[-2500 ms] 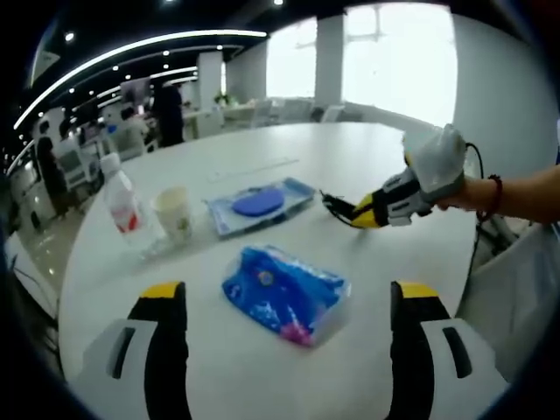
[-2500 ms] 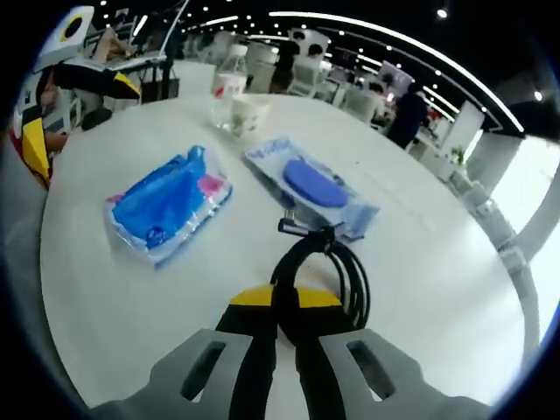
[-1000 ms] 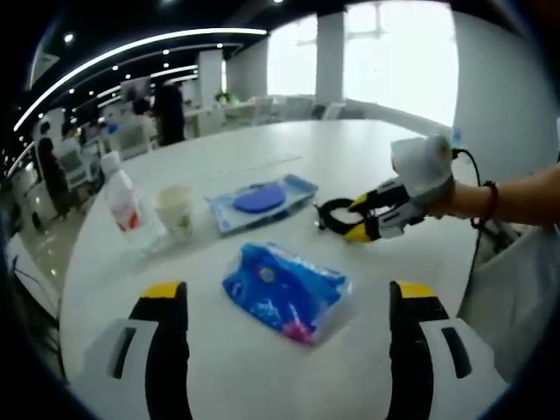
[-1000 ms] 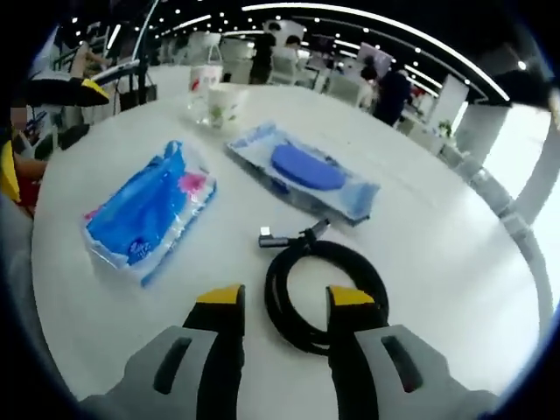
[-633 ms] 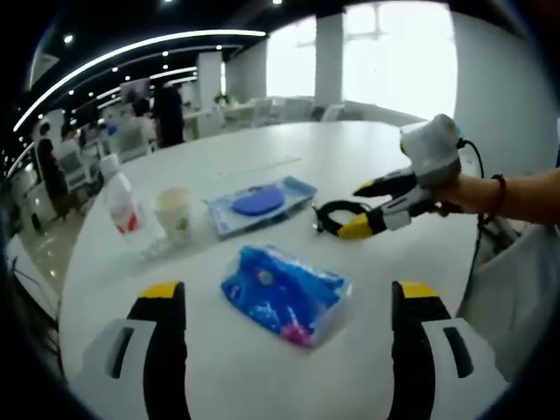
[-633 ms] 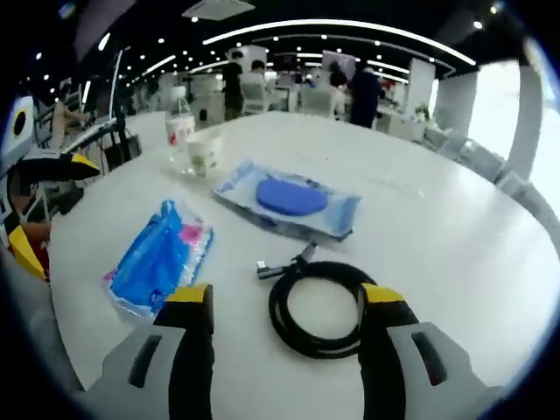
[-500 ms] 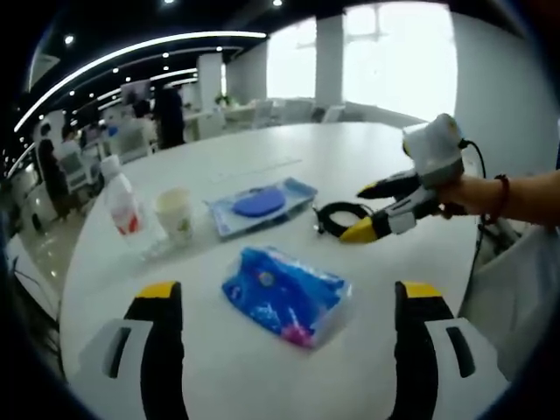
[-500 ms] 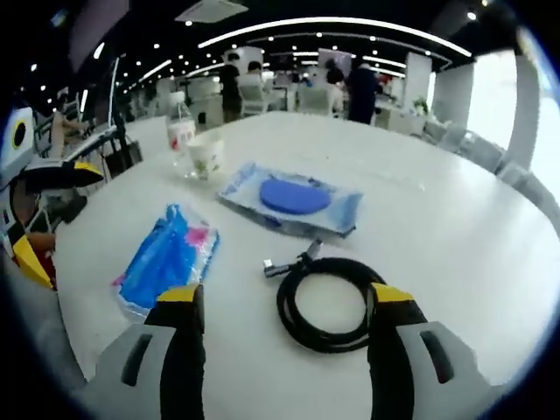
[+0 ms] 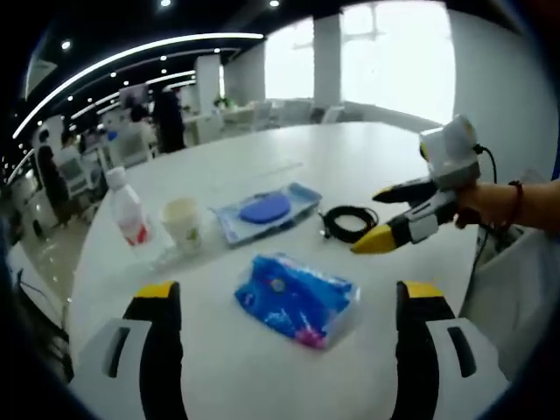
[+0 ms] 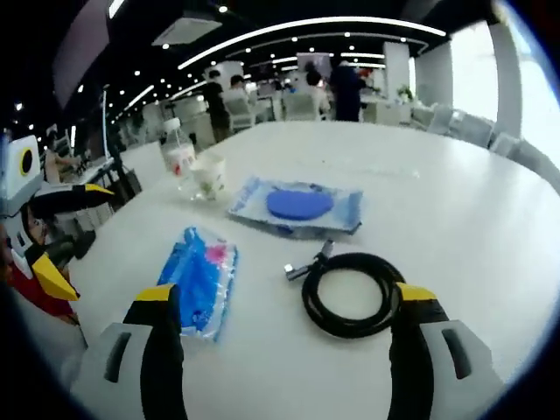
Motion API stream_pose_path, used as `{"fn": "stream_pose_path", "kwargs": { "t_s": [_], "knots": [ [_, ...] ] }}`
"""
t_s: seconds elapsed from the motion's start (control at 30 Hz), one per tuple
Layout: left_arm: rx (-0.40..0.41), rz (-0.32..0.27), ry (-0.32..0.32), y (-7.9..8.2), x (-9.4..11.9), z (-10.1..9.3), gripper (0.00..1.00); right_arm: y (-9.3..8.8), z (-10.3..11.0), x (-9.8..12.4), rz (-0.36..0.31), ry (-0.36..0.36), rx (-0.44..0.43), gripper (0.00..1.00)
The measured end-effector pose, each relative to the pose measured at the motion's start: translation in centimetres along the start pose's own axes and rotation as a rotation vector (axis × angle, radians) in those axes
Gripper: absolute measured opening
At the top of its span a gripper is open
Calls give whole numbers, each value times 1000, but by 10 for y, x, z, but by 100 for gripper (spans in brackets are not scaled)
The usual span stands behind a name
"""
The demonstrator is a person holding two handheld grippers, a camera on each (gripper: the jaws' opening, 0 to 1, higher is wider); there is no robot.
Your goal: Arrange the tabletop items into an orderly group along one side of the table until the central work area is clear of visible clutter.
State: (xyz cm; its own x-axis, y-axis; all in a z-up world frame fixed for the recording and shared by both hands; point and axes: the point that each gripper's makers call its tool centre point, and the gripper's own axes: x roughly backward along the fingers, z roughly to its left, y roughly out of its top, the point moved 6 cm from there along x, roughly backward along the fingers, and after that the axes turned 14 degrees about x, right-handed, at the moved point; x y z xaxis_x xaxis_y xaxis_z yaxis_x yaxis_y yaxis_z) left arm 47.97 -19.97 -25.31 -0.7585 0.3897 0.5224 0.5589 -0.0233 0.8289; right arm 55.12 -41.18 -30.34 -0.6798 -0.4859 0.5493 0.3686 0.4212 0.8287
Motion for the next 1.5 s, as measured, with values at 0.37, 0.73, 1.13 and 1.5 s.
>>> {"fn": "stream_pose_path", "kwargs": {
  "t_s": [0.37, 0.73, 1.13, 1.5],
  "knots": [
    [-23, 10, -31, 6, 6, 9, 99, -1, 17, 13, -1, -5, -83, 99],
    [-28, 27, -54, 8, -1, 22, 98, 0, 39, 23, 10, 22, -122, 99],
    [-26, 36, -71, 7, -16, 35, 95, 4, 66, 25, 12, 53, -153, 98],
    [-53, 85, -89, -1, -36, 47, 92, -4, 91, 20, 47, 45, -160, 93]
  ]
}}
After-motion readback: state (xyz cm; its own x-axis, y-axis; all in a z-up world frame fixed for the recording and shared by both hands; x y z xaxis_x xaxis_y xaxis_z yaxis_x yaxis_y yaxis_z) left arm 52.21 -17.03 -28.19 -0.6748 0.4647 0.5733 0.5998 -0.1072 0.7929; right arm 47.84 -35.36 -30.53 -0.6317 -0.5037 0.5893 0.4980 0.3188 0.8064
